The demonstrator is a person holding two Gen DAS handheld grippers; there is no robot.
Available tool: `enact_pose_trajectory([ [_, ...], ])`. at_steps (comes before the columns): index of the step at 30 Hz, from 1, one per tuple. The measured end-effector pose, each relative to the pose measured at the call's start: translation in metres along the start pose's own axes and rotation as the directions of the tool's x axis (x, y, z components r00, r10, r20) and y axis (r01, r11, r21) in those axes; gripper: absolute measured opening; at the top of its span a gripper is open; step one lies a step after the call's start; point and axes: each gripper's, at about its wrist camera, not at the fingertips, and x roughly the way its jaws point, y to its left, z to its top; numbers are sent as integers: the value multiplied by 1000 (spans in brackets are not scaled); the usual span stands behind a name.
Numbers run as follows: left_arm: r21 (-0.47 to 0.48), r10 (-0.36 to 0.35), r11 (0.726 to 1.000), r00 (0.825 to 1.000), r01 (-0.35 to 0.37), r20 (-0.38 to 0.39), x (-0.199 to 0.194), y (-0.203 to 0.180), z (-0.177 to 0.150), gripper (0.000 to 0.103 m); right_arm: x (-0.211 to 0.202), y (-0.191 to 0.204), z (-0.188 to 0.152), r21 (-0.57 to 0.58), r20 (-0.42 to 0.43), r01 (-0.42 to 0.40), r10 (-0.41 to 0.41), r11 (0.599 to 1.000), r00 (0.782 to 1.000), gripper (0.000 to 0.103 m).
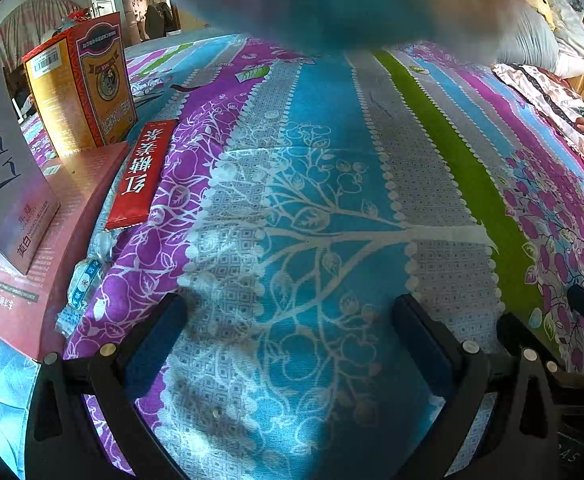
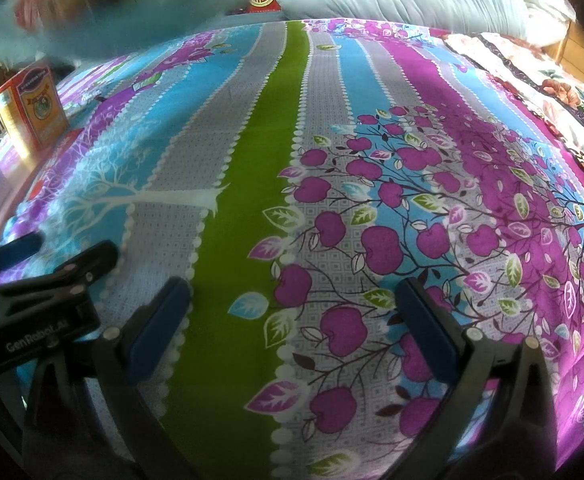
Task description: Organize snacks
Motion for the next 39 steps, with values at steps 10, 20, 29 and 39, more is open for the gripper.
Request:
enact_pose_trajectory([
  [10, 1, 2, 1000, 1000, -2, -1, -1, 0, 0, 103, 6, -1, -1, -1, -1, 1, -1, 1000, 1000, 103],
  [20, 1, 3, 1000, 1000, -3, -2, 1, -1, 0, 103, 6, -3, -5, -2, -2, 2, -2, 1000, 1000, 103],
  [29, 2, 4, 1000, 1000, -4, -1, 1, -1, 0, 103, 4, -1, -5, -2, -3, 4, -4, 1000, 1000, 103],
  [39, 2, 5, 1000, 1000, -5, -3, 2, -2, 0, 103, 5, -4, -6, 0, 1, 2, -2, 1000, 1000, 103],
])
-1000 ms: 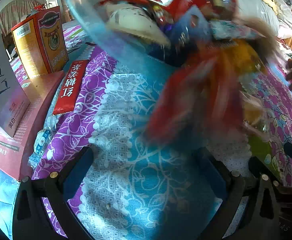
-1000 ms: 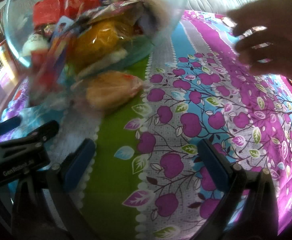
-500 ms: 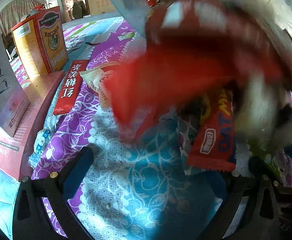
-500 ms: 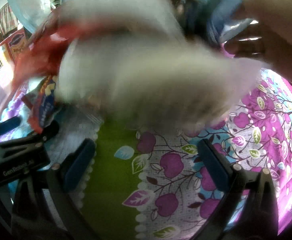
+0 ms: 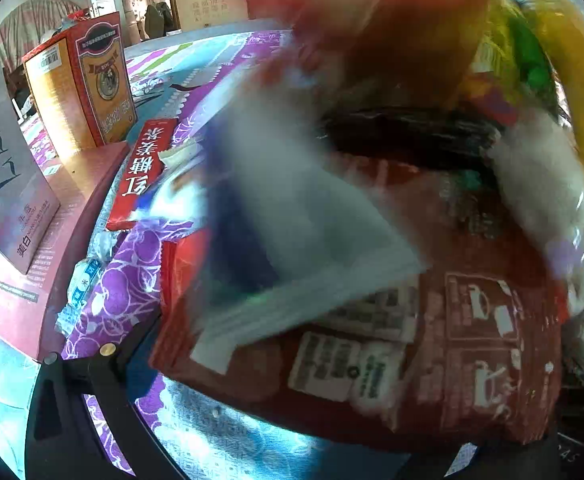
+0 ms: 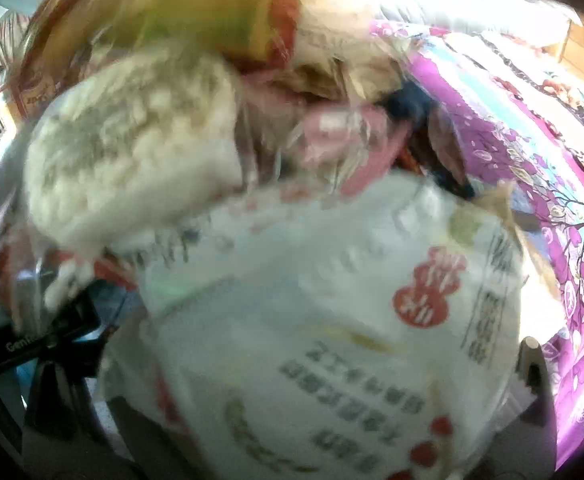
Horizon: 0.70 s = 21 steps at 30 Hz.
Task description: Organize snacks
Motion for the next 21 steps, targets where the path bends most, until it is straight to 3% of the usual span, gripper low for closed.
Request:
enact_pose_trajectory([
  [21, 0, 0, 1000, 1000, 0, 0, 0, -1, 1, 103, 3, -3, -2, 0, 0, 1, -1, 1000, 1000, 103],
])
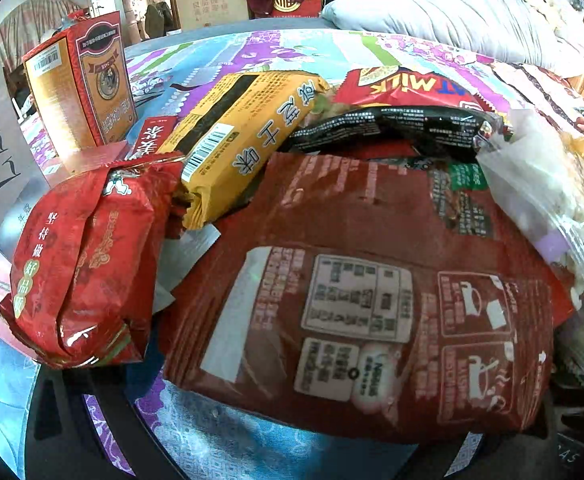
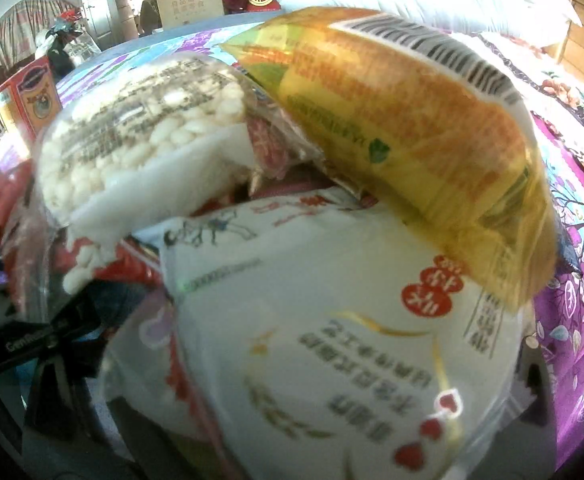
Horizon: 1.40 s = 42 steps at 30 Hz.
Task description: Organize snacks
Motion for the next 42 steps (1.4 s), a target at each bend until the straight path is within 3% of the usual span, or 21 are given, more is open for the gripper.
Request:
enact_pose_trajectory([
  [31, 2, 0, 1000, 1000, 0, 1, -1, -1, -1, 103, -2, 3, 5, -3, -4, -3, 3, 1000, 1000, 103],
  [38, 4, 3, 1000, 1000, -3, 2, 0, -3, -2, 103, -17, -1, 0, -80, -80, -85, 79, 993, 994, 103],
  [42, 1, -1, 1000, 1000, 1, 1, -1, -2, -1, 103, -23, -5, -13, -147, -32, -126, 122, 981, 992, 103],
])
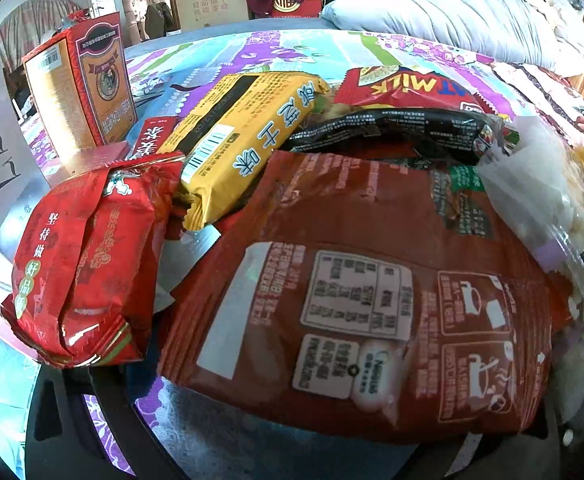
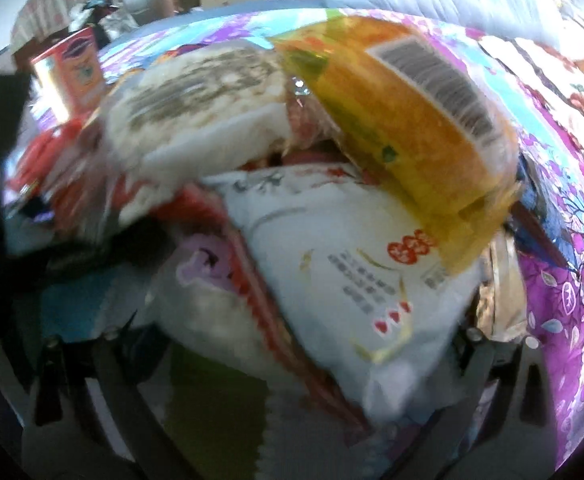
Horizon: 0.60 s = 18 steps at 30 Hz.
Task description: Organize snacks
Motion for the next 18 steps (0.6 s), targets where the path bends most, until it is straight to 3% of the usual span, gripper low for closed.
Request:
enact_pose_trajectory([
  [18, 3, 15, 1000, 1000, -15, -10, -1, -1, 0, 103, 2, 2, -4, -23, 43, -9, 10, 1000, 999, 103],
])
